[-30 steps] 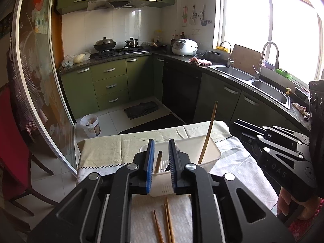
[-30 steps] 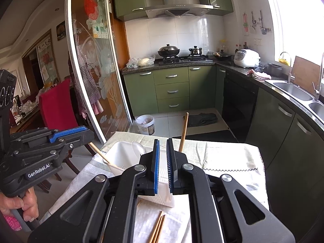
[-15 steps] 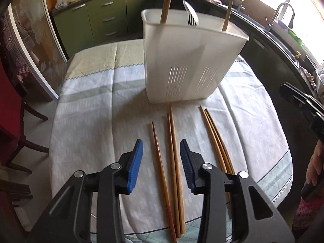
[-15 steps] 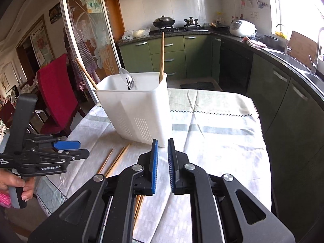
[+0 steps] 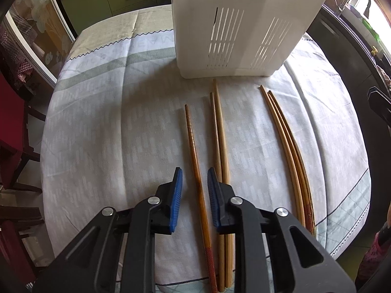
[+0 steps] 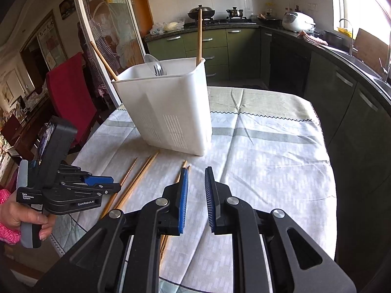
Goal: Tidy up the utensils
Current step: 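Grasp another wooden chopstick with the left gripper while the right gripper reaches toward chopsticks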
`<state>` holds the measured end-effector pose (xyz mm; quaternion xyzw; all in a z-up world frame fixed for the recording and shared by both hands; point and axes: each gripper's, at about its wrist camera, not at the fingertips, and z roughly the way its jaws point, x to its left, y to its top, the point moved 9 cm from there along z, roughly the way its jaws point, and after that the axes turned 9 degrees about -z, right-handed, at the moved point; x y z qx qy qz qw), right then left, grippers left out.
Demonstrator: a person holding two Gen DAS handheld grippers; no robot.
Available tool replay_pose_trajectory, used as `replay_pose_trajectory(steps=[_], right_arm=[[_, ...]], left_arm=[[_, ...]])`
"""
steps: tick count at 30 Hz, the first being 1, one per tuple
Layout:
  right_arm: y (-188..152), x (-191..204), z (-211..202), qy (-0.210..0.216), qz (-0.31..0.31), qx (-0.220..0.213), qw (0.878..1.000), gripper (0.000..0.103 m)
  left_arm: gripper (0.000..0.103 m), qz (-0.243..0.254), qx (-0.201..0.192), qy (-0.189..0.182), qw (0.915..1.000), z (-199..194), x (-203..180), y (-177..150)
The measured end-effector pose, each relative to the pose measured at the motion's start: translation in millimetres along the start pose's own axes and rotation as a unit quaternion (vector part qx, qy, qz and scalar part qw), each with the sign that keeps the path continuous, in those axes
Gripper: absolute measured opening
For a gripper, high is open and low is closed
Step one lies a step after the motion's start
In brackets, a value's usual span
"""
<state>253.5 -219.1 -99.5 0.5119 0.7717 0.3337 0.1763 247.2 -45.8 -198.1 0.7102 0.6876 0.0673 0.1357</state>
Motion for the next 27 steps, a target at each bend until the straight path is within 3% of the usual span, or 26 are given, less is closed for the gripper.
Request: replay_pose_trajectory(steps=[3,8,10,21,27], right_arm=[[1,1,1,0.001,-0.002,0.002,1.000,0.015],[-1,5,2,0.002,-0.008,0.008,1.000,0.015],[-4,8,7,0.005,-0.012,0.018,1.000,0.023],[-39,25,77,0.053,-0.005,0.139,0.989,0.025],[-45,23,97,0.041,-0.002,0.166,0.985,0.024]], left_arm=[[0.020,0.000,0.004,0.004,1.0000,4,-1,-2],[0.008,0.003,0.010,0.010,0.9999,9,-3,-3],[0.008,0.004,0.010,0.010,0.9999,9,-4,-4],[0.007,-0.020,-0.003,0.026,0.9994,8,26,6],[0.007,-0.011,-0.007,0.026,0.9996,7,24,7]])
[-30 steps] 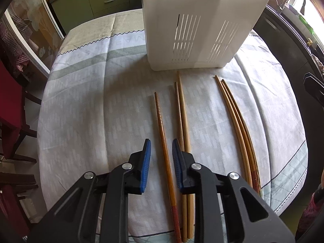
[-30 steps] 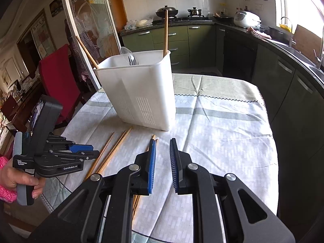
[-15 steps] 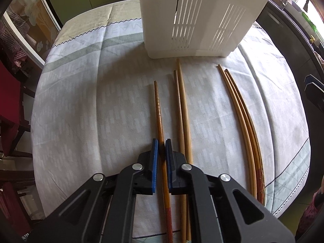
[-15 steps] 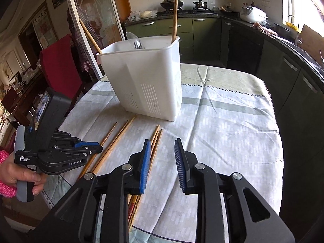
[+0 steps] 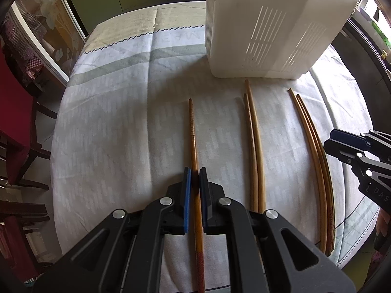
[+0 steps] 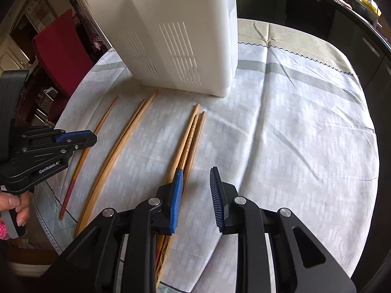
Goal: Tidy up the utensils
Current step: 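Grasp another wooden chopstick with the left gripper while the right gripper reaches toward chopsticks, then close the right gripper on a wooden chopstick while the left gripper holds its chopstick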
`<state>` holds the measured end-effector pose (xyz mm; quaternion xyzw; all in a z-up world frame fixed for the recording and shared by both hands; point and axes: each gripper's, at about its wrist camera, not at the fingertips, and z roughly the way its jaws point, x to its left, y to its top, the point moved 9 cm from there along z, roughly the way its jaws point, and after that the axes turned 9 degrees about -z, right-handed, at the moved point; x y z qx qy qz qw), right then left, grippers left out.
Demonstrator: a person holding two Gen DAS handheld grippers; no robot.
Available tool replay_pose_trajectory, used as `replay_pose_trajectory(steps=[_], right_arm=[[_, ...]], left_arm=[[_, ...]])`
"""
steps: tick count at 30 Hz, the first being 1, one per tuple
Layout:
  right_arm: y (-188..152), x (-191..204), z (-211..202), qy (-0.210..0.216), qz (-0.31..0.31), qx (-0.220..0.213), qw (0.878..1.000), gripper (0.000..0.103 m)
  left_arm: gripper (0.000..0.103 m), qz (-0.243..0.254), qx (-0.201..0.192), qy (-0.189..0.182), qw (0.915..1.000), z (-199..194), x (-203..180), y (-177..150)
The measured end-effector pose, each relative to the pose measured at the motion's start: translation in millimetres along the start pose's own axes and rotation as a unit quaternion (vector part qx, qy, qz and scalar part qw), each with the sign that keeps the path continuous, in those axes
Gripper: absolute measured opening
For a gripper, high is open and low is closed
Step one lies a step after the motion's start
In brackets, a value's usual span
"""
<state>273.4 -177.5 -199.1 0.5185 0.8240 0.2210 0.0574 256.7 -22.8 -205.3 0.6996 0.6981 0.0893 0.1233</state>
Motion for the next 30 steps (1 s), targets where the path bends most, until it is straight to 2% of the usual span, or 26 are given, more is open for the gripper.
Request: replay_pose_trajectory(steps=[13,19,24,30], right_arm=[[1,17,12,-0.020,-0.021,0.013,0.999,0.024],[1,4,6,-0.064,-0.024,0.017,0.998,0.023],[0,12,15,-0.050,-0.028,0.032,0.998,0.021],[7,18,30,-0.064,-0.033,0.042,0.996,0.021]], left_arm=[[0.007,0.004,-0.002,-0.009,1.0000,1,0,0],[0.007,0.006,-0.003,-0.012,0.9999,1,0,0],[0.007,0.007,-0.003,-0.013,0.9999,1,1,0],[0.008,0.014,0.003,-0.005,0.9999,2,-2,1]])
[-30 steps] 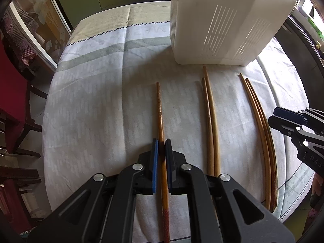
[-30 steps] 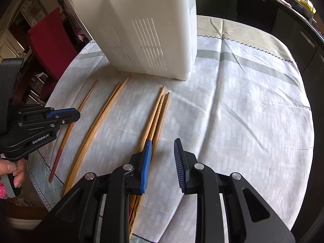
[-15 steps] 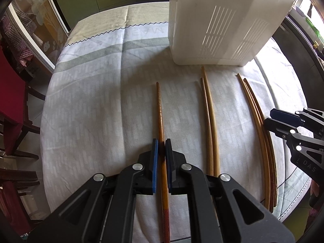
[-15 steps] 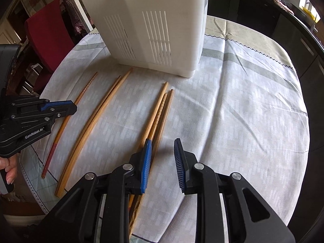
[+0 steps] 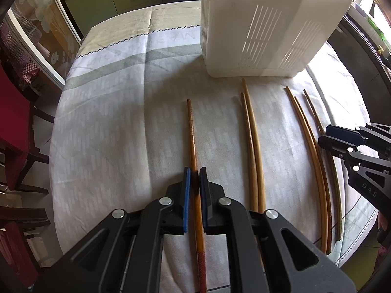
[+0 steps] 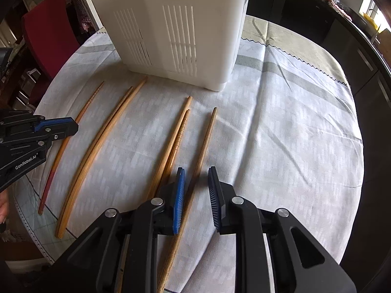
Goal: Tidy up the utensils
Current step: 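Close the right gripper on a wooden chopstick while the left gripper holds its chopstick, then lift both chopsticks upright with the left and right grippers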
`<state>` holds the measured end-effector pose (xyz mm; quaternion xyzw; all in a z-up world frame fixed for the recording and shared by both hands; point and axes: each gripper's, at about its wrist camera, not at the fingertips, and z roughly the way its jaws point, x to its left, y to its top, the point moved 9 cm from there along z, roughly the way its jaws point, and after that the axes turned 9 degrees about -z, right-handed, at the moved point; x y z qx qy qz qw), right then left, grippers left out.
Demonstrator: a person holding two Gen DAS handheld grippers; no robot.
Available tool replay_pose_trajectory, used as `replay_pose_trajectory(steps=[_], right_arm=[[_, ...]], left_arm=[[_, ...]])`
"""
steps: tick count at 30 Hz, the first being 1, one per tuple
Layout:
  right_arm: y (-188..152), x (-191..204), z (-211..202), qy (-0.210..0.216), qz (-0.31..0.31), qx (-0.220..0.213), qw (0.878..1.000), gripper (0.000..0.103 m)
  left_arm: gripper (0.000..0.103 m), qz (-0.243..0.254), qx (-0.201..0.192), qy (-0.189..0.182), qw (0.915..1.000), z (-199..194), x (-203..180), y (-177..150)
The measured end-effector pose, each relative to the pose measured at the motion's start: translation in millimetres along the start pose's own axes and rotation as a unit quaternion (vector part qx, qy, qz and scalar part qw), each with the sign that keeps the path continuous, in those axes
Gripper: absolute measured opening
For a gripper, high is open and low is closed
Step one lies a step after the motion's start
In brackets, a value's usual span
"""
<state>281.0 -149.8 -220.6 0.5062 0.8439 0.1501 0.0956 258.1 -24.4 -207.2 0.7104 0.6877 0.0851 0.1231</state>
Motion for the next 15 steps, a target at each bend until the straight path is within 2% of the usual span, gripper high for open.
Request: replay_pose_trajectory(steps=[5,9,15], right_arm=[[5,0,1,-0.001,-0.002,0.007,1.000,0.020],[8,1,2,-0.003,0.002,0.001,1.000,0.010],[13,-3,-2,0.008,0.009,-0.009,1.000,0.007]], left_arm=[[0.008,0.002,0.008,0.002,1.0000,2,-3,2],[0.007,0.004,0.007,-0.001,1.0000,2,-3,3],[0.007,-0.001,0.011,-0.010,0.9999,4,-2,5]])
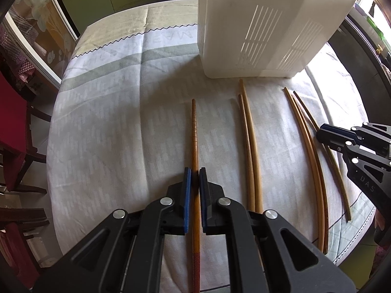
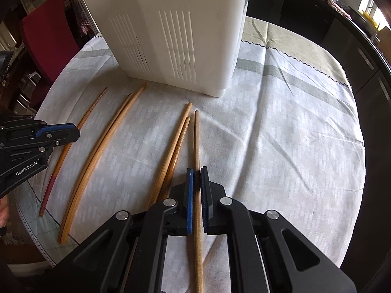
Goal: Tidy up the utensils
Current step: 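Lift both chopsticks upright with the left and right grippers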
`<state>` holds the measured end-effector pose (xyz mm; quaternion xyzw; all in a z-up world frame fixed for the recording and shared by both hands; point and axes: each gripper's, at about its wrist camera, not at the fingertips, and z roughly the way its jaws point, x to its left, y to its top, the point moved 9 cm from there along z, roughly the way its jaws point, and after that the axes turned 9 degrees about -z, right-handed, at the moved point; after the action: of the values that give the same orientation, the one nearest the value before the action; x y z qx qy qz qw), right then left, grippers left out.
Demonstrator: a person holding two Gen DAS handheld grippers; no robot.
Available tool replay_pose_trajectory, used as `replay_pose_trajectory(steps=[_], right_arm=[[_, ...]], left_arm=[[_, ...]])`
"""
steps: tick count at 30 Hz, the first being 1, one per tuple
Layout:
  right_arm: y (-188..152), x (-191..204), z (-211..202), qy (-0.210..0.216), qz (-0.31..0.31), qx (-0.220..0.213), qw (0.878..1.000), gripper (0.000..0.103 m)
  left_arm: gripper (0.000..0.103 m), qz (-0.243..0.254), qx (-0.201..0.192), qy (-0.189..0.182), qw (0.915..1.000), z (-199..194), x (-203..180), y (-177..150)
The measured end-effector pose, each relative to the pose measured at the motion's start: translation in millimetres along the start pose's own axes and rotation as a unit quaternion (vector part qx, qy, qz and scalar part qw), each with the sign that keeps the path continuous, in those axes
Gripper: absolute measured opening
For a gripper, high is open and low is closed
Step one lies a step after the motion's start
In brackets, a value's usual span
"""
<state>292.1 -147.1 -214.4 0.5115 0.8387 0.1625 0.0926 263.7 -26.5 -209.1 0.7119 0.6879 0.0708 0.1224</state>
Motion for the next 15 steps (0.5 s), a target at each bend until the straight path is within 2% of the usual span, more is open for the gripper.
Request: replay_pose_trajectory(steps=[6,15], right_arm=[[9,-11,-34,0.010,0.006,-0.042,0.999,0.007],[23,-27,-106,0.008,0.024,-0.145,0.989,0.007]], left_arm=[[0.007,-0.009,-0.030,-0.022,0.9993,-23,3,11],[0.007,-0.006,-0.123,-0.040,0.9916,-87,1,29]])
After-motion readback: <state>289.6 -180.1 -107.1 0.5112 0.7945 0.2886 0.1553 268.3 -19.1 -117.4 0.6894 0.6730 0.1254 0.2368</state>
